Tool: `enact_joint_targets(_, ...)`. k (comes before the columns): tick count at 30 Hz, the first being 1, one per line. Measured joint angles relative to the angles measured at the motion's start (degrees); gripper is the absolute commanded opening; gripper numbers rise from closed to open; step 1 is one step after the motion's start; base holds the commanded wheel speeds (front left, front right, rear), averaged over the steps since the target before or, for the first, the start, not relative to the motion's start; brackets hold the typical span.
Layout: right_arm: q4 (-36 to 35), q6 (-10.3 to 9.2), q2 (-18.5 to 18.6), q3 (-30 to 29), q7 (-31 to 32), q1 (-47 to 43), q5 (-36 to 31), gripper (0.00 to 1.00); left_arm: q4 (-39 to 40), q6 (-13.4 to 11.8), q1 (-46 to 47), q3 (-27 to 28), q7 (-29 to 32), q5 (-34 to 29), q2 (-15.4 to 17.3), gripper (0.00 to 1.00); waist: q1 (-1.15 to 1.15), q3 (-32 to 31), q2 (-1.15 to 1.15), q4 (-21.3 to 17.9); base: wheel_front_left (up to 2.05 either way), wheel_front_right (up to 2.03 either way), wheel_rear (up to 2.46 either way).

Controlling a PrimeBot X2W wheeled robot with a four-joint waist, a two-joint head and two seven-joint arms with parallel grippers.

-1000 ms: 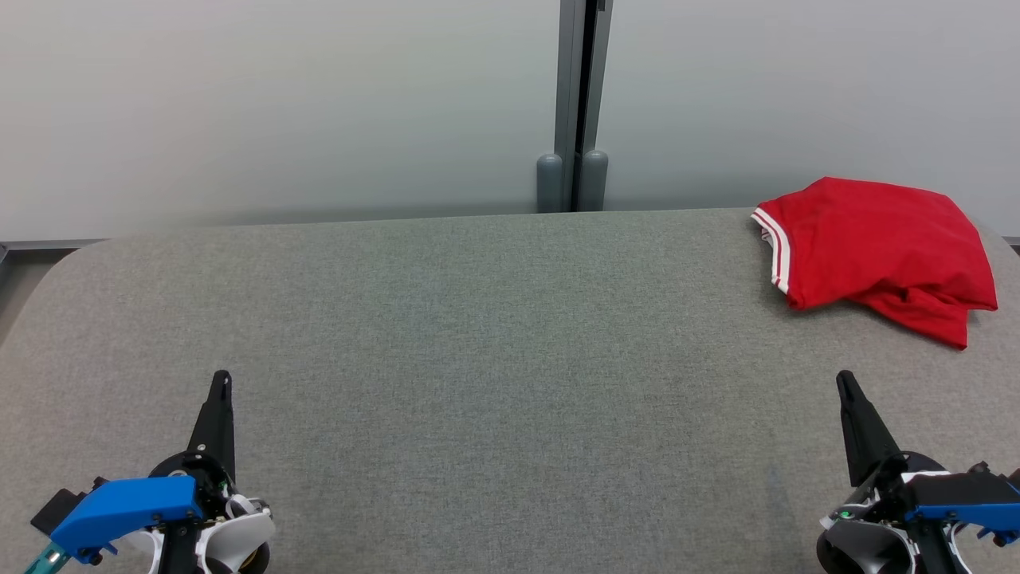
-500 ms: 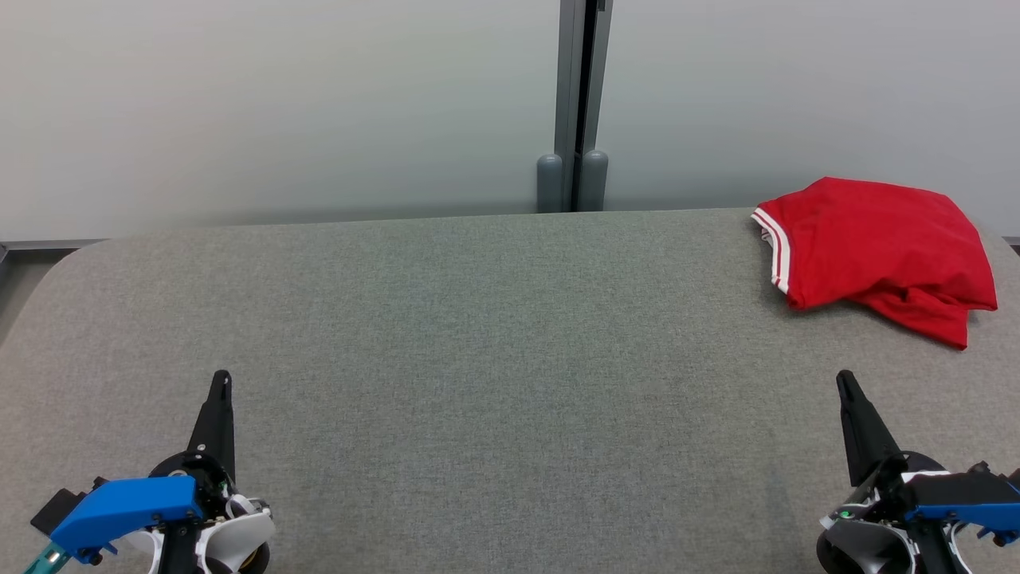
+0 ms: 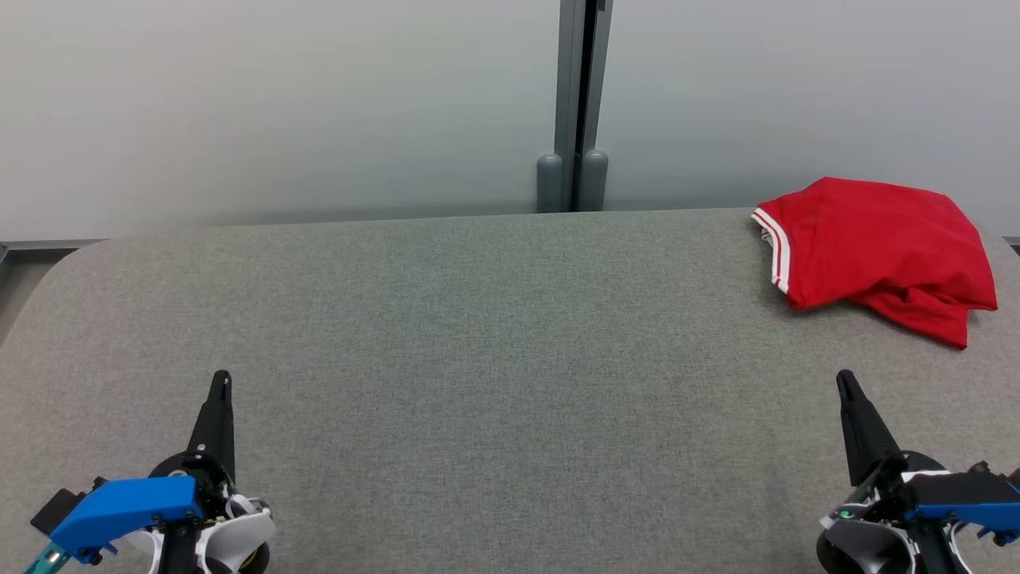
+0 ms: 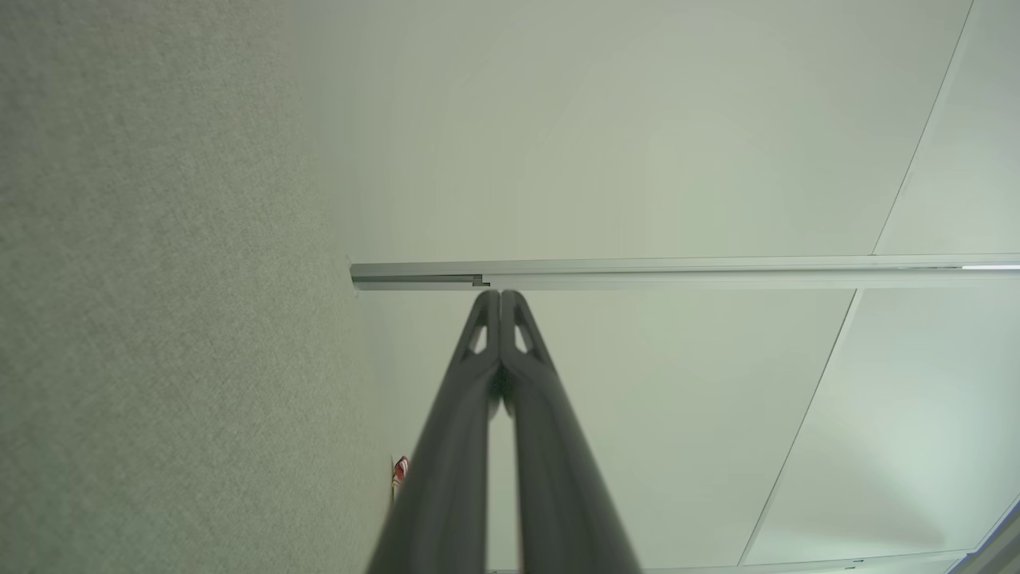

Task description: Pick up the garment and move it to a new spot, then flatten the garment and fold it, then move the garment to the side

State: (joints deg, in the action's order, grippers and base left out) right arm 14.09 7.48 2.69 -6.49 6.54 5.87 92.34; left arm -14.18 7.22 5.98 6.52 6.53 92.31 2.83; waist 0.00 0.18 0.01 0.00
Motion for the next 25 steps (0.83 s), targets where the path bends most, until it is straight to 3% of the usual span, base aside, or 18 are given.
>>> enact_joint_targets(25,0.0,-0.01,0.0,0.0,0.0,0.0,0.0,0.0,0.0,0.0,0.0,0.0,0.0,0.0,0.0,0.0,0.0,0.0,0.0,0.0,0.0,0.0,0.0)
